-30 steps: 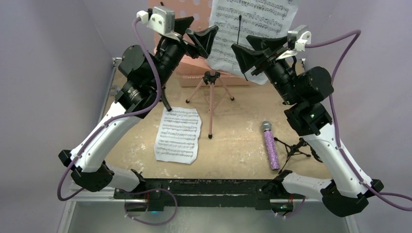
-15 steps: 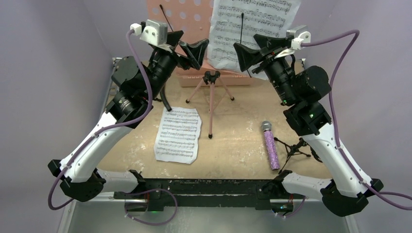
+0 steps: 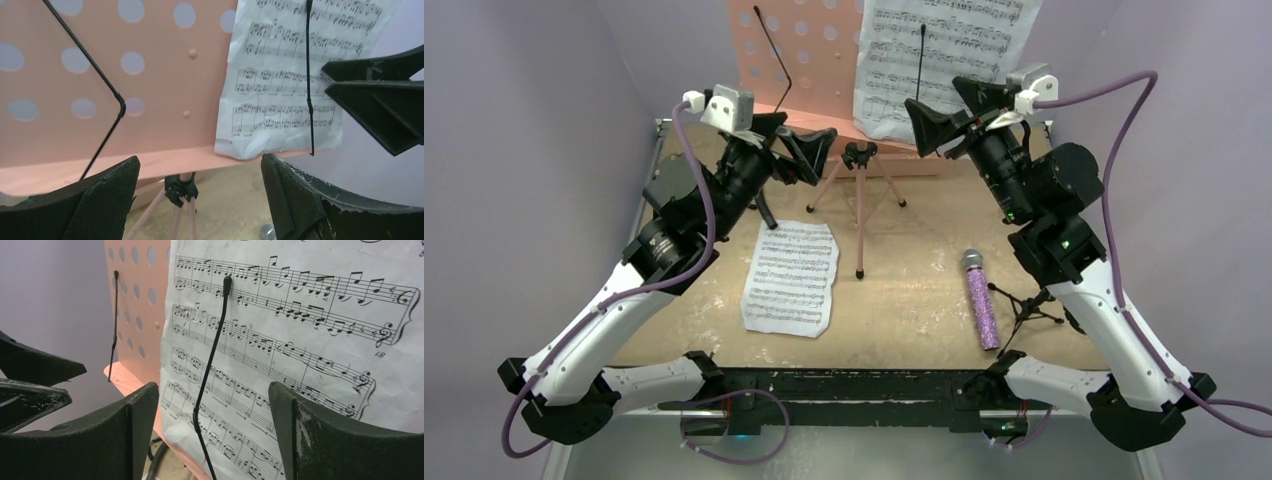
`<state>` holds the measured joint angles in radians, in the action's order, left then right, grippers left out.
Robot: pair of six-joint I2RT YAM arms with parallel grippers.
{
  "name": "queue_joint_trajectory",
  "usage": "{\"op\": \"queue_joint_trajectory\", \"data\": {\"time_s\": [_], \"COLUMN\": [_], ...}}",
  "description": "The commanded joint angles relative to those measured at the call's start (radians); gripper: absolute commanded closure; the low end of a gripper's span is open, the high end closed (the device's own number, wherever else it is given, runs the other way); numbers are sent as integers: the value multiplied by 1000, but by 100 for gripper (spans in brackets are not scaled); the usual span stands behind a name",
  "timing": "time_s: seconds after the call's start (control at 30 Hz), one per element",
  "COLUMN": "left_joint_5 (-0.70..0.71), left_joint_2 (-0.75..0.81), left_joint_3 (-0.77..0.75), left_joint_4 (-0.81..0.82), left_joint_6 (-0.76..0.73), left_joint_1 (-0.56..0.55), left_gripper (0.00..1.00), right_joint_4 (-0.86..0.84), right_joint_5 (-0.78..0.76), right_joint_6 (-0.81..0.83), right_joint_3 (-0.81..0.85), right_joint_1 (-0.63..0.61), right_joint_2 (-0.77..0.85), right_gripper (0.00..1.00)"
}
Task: Set up the instrument practice props
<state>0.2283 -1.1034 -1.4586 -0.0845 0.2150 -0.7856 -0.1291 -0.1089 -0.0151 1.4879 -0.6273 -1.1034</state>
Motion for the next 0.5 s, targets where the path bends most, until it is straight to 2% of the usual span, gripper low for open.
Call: {"op": "queue_joint_trajectory", "data": {"time_s": [0.0, 0.17, 0.37, 0.47], "left_joint_5": [-46, -80, -155, -164], "left_joint_2": [69, 128, 187, 215], "left_joint_3": [85, 198, 327, 405], "left_joint_4": [23, 46, 57, 55], "left_joint_6": [26, 21, -18, -42], "left_joint_1": [4, 5, 4, 4], "left_gripper": [10, 10, 9, 8], "right_joint_4": [-96, -132, -151, -99], "right_joint_5": [68, 180, 427, 562], "right_joint_6": [87, 167, 330, 415], "right_joint_3": [-59, -158, -325, -383], "right_joint_1": [1, 1, 1, 1], "right_joint_2": [79, 174, 324, 377], "right_gripper": [15, 11, 7, 6]}}
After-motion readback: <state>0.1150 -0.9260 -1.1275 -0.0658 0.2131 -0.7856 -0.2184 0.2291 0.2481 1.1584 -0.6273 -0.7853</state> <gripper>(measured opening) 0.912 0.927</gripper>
